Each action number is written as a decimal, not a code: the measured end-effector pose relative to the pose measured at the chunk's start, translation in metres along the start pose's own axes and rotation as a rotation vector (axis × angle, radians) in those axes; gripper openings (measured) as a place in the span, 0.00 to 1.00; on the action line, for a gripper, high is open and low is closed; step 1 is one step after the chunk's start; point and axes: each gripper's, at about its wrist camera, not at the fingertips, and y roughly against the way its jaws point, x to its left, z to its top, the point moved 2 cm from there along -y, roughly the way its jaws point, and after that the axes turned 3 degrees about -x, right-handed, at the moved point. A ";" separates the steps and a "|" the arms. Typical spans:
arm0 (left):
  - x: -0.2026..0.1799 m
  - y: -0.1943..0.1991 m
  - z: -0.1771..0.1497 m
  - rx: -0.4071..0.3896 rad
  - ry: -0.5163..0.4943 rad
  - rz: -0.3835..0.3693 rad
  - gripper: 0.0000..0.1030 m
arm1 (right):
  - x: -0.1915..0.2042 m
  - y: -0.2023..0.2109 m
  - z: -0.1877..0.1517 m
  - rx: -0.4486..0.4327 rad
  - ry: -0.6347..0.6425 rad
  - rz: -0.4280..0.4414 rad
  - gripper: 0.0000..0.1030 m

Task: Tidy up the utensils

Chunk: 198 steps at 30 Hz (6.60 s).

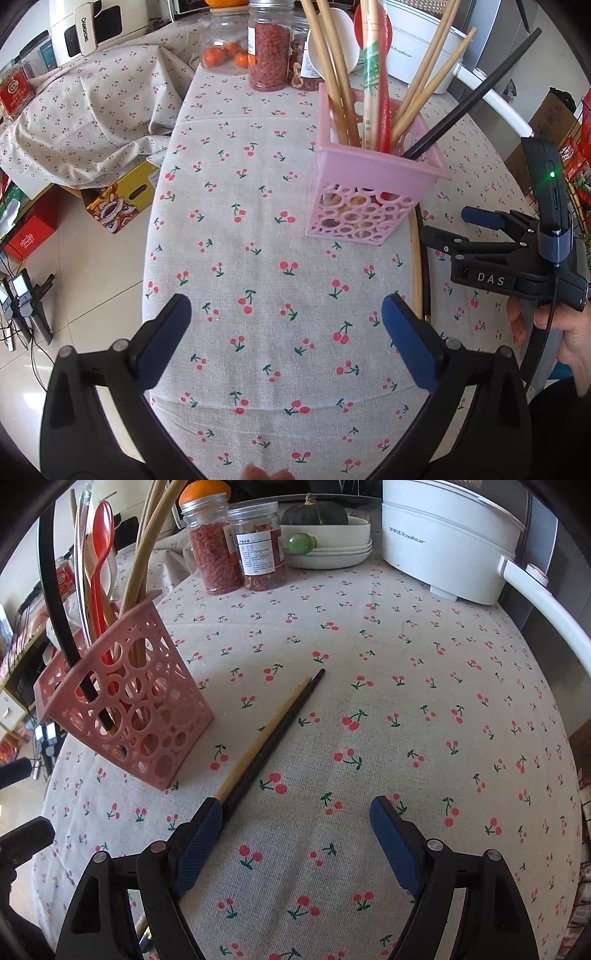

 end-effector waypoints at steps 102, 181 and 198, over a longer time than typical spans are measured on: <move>-0.091 0.067 -0.012 -0.125 -0.183 -0.322 0.08 | -0.082 0.091 -0.045 0.056 -0.118 -0.041 0.06; 0.010 0.068 0.012 -0.323 0.049 -0.114 0.88 | 0.008 0.199 0.076 -0.569 -0.231 0.290 0.55; -0.040 0.105 -0.014 -0.322 0.057 -0.041 0.99 | -0.030 0.244 -0.017 -0.522 -0.063 -0.023 1.00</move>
